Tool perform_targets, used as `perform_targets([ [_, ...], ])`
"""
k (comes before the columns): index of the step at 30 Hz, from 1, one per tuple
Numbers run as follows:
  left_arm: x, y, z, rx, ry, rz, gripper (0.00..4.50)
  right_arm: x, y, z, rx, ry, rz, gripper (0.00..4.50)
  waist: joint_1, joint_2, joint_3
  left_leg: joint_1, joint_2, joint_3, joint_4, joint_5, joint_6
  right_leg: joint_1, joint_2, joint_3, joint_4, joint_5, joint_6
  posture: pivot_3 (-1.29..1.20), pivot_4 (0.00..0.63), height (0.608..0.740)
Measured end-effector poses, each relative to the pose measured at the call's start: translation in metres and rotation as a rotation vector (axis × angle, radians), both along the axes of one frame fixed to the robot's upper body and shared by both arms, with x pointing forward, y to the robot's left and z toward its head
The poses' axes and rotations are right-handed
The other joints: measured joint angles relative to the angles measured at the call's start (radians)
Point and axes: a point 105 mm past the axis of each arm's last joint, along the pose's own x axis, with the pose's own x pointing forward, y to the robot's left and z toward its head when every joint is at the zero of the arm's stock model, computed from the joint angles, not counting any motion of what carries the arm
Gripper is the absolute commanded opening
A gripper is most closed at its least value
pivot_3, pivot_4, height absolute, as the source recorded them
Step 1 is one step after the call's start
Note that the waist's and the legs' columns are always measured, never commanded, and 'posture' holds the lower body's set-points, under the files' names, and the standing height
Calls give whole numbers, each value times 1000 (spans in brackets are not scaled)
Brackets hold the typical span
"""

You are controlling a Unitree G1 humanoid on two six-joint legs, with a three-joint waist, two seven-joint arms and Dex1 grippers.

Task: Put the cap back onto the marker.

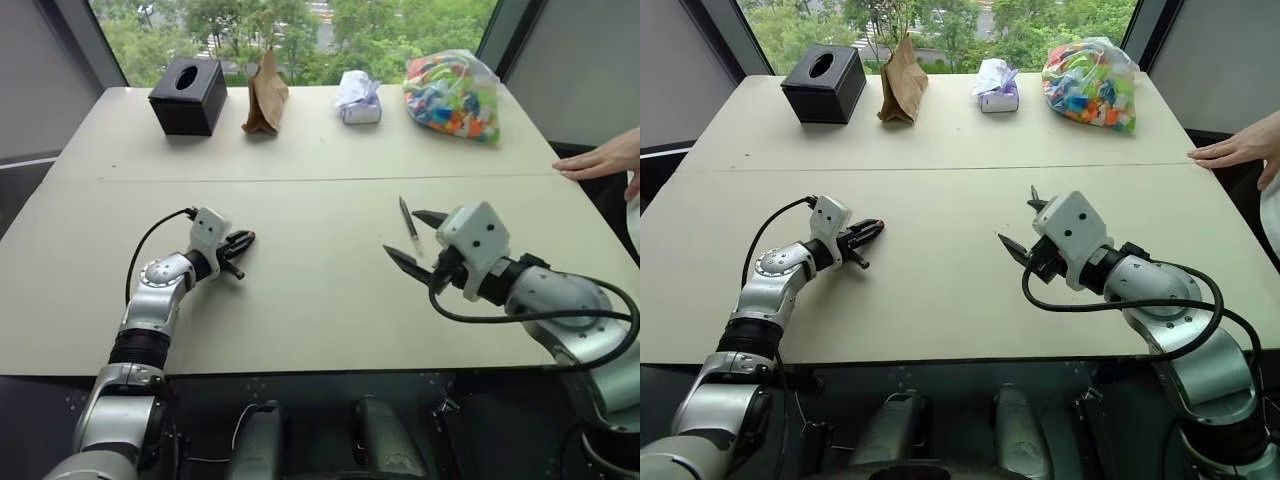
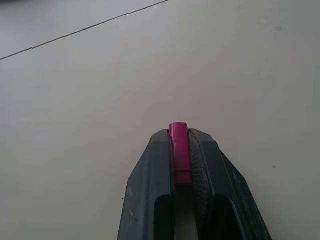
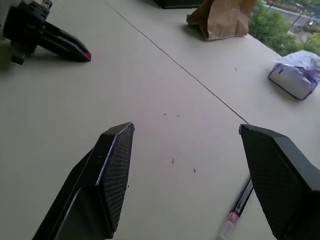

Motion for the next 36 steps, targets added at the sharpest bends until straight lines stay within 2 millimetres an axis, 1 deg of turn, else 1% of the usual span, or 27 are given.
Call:
perform_targets([
  [1, -5, -2, 3, -3, 5, -36, 19, 7, -6, -6, 24, 17, -50, 3470, 2, -1, 0, -1, 0, 0, 0, 0, 0, 0, 0, 0, 0, 0, -1, 0, 150, 740],
  [3, -12, -5, 12, 14, -10, -102, 19, 19, -11, -19, 56, 49, -118, 3470, 2, -1, 1, -1, 0, 0, 1, 0, 0, -1, 0, 0, 0, -1, -2, 0, 150, 740],
  [7, -20, -14, 31, 62, -62, -203, 19, 41, -10, -29, 101, 66, -197, 3470, -1, 0, 1, -1, 0, 0, 0, 0, 0, -2, 0, 0, 0, 0, -1, 0, 150, 740],
  [12, -27, -21, 36, 81, -86, -249, 19, 61, -10, -33, 129, 72, -270, 3470, -2, 0, 1, -2, 0, 0, 0, 0, 0, -3, 1, 0, 0, 0, 0, 0, 150, 740],
  [16, -33, -24, 36, 85, -102, -255, 19, 80, -16, -42, 183, 106, -364, 3470, -3, 0, 1, -2, 0, 0, 0, 0, 0, -4, 1, 0, 0, 0, 0, 0, 150, 740],
  [19, -35, -25, 37, 86, -111, -244, 19, 87, -20, -46, 224, 120, -413, 3470, -2, 0, 1, -3, 0, 0, -1, 0, 0, -4, 1, 0, 0, 0, 1, 0, 150, 740],
  [23, -39, -24, 34, 84, -118, -222, 19, 101, -24, -62, 286, 186, -491, 3470, -4, 1, 1, -2, 0, 1, -1, 0, 0, -4, 1, 1, 1, 0, 0, 0, 150, 740],
  [26, -42, -24, 34, 86, -127, -210, 19, 108, -24, -74, 299, 225, -511, 3470, -6, 1, 1, -3, 0, 1, -1, 0, 0, -5, 1, 1, 1, 0, 1, 0, 150, 740],
  [31, -44, -24, 35, 90, -135, -191, 19, 117, -27, -82, 294, 245, -531, 3470, -6, 1, 1, -3, 0, 1, -1, 0, 0, -5, 1, 1, 1, 0, 1, 0, 150, 740],
  [36, -49, -22, 37, 86, -141, -184, 19, 122, -28, -83, 305, 249, -530, 3470, -7, 1, 1, -2, 0, 1, -1, 0, 0, -5, 1, 1, 1, 0, 1, 0, 150, 740],
])
